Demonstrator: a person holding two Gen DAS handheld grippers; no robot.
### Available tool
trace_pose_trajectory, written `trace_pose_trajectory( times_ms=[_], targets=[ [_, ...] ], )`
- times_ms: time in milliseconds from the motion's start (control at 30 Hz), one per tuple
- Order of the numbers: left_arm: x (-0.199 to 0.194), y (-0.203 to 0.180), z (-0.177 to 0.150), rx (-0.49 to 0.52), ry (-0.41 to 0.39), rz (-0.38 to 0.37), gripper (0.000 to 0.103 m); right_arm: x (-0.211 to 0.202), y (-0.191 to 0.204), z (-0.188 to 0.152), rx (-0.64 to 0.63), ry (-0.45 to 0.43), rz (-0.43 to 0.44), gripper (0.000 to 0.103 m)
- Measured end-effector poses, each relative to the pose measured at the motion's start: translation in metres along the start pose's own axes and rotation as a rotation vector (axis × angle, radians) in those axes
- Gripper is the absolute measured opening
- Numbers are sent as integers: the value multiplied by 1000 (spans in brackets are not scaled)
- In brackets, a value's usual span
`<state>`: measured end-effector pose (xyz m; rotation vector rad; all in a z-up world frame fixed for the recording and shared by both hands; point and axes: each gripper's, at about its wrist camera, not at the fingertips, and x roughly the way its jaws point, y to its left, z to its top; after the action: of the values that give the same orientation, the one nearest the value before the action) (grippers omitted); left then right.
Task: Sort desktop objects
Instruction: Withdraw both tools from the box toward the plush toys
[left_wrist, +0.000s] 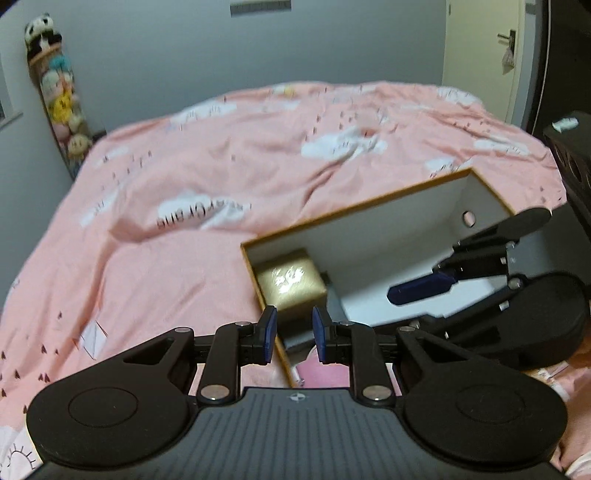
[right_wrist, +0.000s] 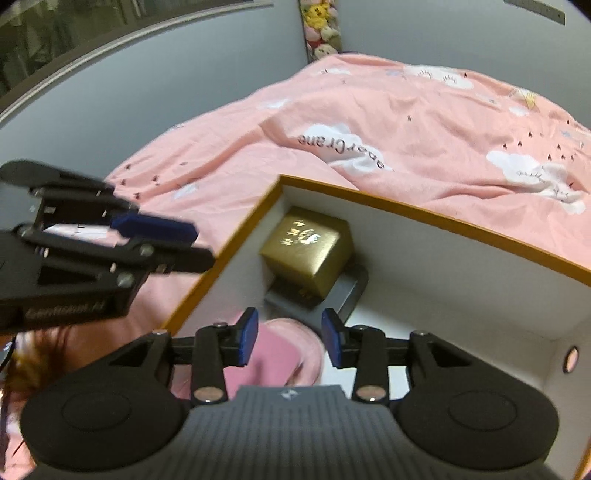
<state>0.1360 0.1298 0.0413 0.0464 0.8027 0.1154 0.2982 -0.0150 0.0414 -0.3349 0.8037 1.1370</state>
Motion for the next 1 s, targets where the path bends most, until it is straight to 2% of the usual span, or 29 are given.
trace_pose_trajectory(
  times_ms=[133, 233, 400, 533, 633, 800, 1000],
  targets=[
    [-27, -14, -3, -6, -56, -10, 24, -32, 8, -17, -2, -56, -10, 55],
    [-41, -22, -9, -28, -66, -51, 24, -54, 8, -31, 41, -88, -9, 56],
    [-50, -34, -33, -108, -23, -113, 24, -84, 8, -63, 114, -139, -12, 56],
    [-42, -46, -57, -141, 54, -100, 24, -98, 11, -93, 180, -145, -15, 55],
    [-37, -53, -72, -171, 103, -103, 24, -102, 17, -111, 218, -140, -10, 50],
    [-39, -68, -93, -141, 163, -81, 24, -100, 35, -134, 197, -91, 15, 46],
    [-38, -69, -120, -130, 254, 8, 24, -85, 55, -145, 165, 15, 51, 46]
  ],
)
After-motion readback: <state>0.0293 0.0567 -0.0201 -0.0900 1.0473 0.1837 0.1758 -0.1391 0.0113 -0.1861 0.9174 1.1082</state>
